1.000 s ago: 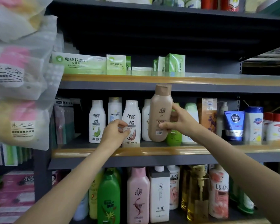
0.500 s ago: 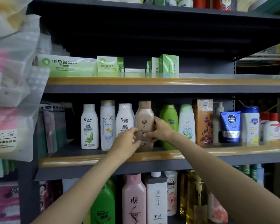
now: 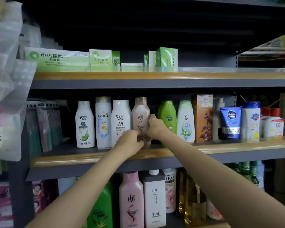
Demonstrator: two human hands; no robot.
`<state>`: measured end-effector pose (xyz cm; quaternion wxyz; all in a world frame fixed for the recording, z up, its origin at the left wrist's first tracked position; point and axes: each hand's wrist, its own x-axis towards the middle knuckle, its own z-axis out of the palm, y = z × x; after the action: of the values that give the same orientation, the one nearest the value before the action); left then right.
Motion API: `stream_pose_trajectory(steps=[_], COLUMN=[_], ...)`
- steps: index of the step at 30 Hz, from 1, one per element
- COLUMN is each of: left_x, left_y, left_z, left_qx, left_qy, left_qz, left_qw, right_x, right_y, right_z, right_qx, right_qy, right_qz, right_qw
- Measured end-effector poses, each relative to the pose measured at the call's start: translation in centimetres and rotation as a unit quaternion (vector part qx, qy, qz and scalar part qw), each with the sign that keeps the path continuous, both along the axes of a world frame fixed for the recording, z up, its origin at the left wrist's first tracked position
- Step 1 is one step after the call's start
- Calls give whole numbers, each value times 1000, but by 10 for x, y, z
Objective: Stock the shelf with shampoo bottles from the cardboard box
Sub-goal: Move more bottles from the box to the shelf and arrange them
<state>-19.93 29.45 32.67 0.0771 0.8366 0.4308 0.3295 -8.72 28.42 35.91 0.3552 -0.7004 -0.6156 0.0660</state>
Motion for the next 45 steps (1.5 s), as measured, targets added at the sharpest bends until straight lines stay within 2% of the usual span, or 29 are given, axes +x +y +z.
stream_pose_trajectory(steps=[4, 10, 16, 26, 30, 35, 45], left_x=[2, 9, 10, 9, 12, 14, 18], left_y=[4, 5, 2, 1, 1, -6, -14], left_z=[7, 8, 9, 16, 17, 11, 3], left_qx=[-54, -51, -60, -97, -88, -13, 31], left_qy=[39, 34, 33, 92, 92, 49, 56], left_qz=[9, 24, 24, 16, 28, 57, 88], left_qw=[998, 998, 997, 991, 991, 997, 994], right_x=[-5, -9, -10, -8, -7, 0, 27], right_y=[2, -6, -10, -8, -7, -13, -16], right_z=[-8, -16, -18, -21, -19, -15, -21], right_qx=[41, 60, 50, 54, 50, 74, 50], right_qy=[-62, -114, -132, -124, -140, -175, -160], right_qz=[-57, -77, -73, -76, -77, -81, 4], right_qw=[996, 989, 987, 988, 986, 978, 986])
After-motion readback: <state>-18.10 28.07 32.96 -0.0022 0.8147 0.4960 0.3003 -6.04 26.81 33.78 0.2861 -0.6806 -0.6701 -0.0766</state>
